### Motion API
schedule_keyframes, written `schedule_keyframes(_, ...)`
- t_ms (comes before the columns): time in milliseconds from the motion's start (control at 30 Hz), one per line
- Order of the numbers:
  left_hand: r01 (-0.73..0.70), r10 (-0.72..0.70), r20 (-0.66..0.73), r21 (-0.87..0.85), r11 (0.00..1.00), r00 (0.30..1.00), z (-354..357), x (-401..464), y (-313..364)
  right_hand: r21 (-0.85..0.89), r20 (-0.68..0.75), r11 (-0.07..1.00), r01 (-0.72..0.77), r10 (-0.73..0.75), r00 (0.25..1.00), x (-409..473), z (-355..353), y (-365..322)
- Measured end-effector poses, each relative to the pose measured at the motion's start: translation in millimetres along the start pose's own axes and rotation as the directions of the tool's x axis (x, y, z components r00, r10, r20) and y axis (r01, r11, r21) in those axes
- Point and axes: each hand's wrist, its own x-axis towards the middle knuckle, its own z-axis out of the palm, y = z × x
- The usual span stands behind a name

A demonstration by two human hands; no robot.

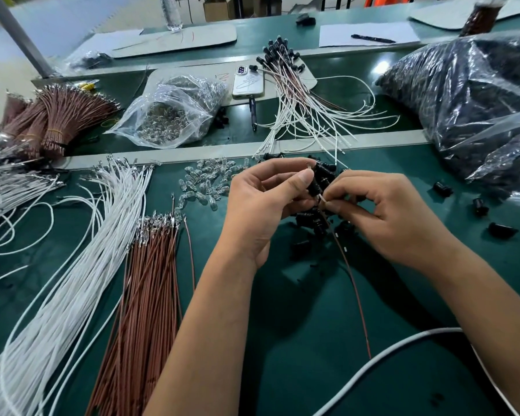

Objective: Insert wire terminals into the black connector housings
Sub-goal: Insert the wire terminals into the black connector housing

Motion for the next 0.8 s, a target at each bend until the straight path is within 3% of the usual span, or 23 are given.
schedule_keyframes(267, -0.004, 0.004, -0.053, -0.015, 1.0, 0.999, 2, -1, 0, -0.019, 0.021, 0.998, -0.063, 0.064, 0.998, -1, 0, 1)
schedule_keyframes(467, -0.096, 0.096, -0.008, 0.044, 0.994, 0.995, 4, -2, 1, 0.072, -0.128, 0.992, -0.105, 0.113, 0.985, -2, 6, -7)
schedule_keyframes(600, -0.156, 0.155, 0.034, 0.05, 0.986, 0.987, 5, -3, 0, 0.122, -0.145, 0.985, -0.124, 0.141, 0.979, -2, 6, -8)
schedule_keyframes(800, -0.217, 0.213, 0.091, 0.037, 0.976, 0.973, 4, -4, 0, 0.081, -0.139, 0.996, -0.046, 0.057, 0.989, -1, 3, -10)
